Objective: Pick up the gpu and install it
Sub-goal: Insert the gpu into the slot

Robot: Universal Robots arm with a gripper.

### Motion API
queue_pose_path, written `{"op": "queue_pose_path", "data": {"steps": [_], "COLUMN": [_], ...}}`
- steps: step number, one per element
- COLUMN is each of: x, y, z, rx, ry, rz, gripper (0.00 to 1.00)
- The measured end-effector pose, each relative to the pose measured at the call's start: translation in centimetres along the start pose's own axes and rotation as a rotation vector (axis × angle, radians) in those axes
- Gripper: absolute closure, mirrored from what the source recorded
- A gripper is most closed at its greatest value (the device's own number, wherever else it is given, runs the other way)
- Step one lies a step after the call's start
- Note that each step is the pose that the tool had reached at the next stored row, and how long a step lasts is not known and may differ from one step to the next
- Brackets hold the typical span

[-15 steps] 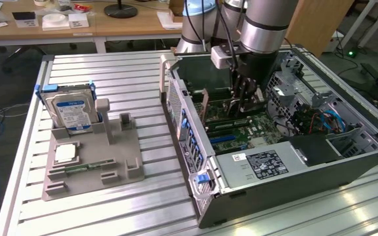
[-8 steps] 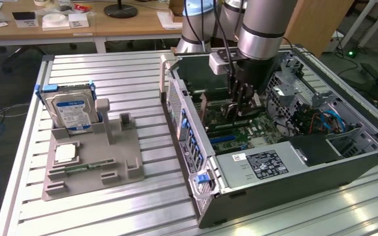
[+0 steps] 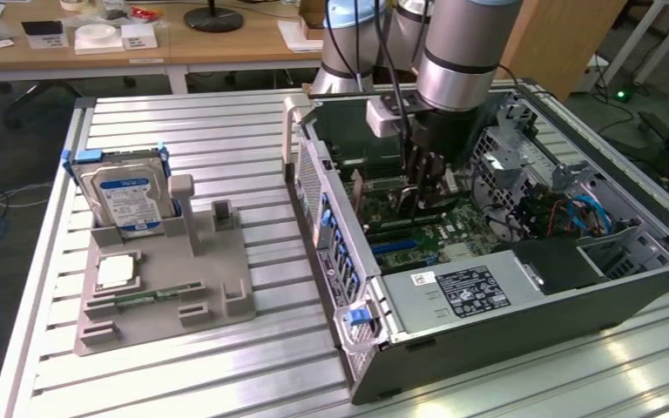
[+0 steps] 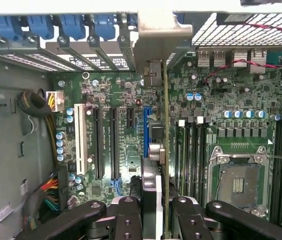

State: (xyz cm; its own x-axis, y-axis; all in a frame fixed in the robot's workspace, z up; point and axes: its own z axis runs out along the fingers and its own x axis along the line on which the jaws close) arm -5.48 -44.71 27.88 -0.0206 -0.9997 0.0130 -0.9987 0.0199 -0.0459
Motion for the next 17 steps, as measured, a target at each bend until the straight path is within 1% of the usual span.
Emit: {"op": "queue_pose_path", "data": {"steps": [3,6,10,14,17], "x": [0.2,0.5,0.6,0.6,0.6], "y": [0.02,0.02,0.23,0.34,0.62], "z": [0.36,0.5,0.92,1.61,1.91], "rx": [0.0003,0.0005,0.0006,0.0007,0.0007], "ry": [0.0001,-0.0001,-0.0001,-0.0001,-0.0002], "rz": [0.0,0.0,0.0,0.0,0.0], "gripper": [0.72,0.72,0.72,0.72,0.72]}}
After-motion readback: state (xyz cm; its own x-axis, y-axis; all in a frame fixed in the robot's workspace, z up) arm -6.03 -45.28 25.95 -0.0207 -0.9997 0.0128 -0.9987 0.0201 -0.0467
